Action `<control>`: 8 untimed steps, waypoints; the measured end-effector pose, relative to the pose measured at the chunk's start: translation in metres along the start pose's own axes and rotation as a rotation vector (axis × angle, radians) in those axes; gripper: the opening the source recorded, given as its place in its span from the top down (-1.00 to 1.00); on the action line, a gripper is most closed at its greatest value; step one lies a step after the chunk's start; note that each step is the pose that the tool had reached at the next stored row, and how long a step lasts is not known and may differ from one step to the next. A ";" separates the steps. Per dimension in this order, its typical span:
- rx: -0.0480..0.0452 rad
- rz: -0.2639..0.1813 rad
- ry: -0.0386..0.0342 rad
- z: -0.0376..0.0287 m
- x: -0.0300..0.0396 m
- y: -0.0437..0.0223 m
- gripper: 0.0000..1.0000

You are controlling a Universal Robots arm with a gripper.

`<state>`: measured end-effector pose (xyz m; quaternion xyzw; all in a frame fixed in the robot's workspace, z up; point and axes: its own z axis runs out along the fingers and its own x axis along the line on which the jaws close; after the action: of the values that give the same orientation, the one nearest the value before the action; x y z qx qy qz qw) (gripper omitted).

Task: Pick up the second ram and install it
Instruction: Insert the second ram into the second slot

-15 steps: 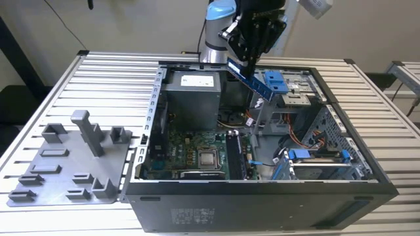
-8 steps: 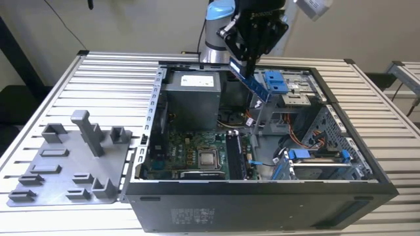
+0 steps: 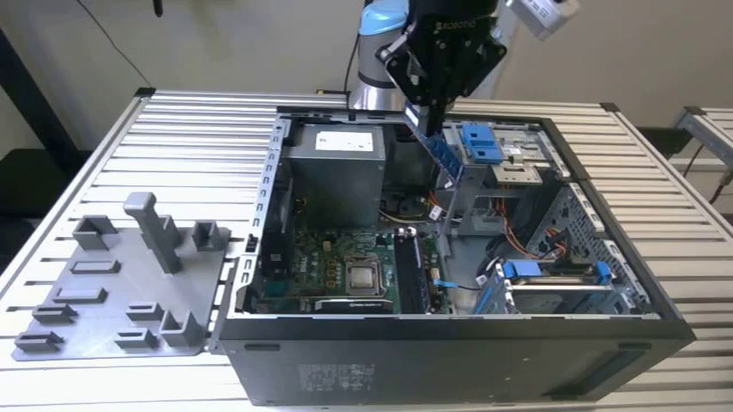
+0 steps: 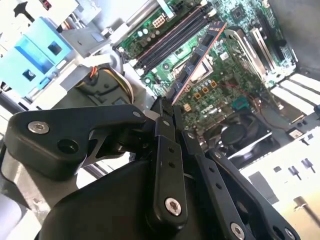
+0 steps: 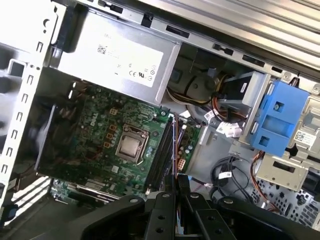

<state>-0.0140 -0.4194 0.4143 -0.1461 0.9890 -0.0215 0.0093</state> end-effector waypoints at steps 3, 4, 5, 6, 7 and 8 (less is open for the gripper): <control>0.0005 0.039 0.0018 0.0002 0.0000 0.0000 0.73; 0.0006 0.052 0.0023 0.0002 0.0000 0.0000 0.73; 0.0008 0.064 0.0029 0.0003 0.0000 0.0000 0.73; 0.0010 0.075 0.0034 0.0003 0.0000 0.0000 0.73; 0.0011 0.086 0.0039 0.0004 0.0000 0.0000 0.73; 0.0012 0.098 0.0045 0.0005 0.0000 0.0000 0.73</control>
<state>-0.0140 -0.4194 0.4138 -0.0977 0.9949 -0.0219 0.0082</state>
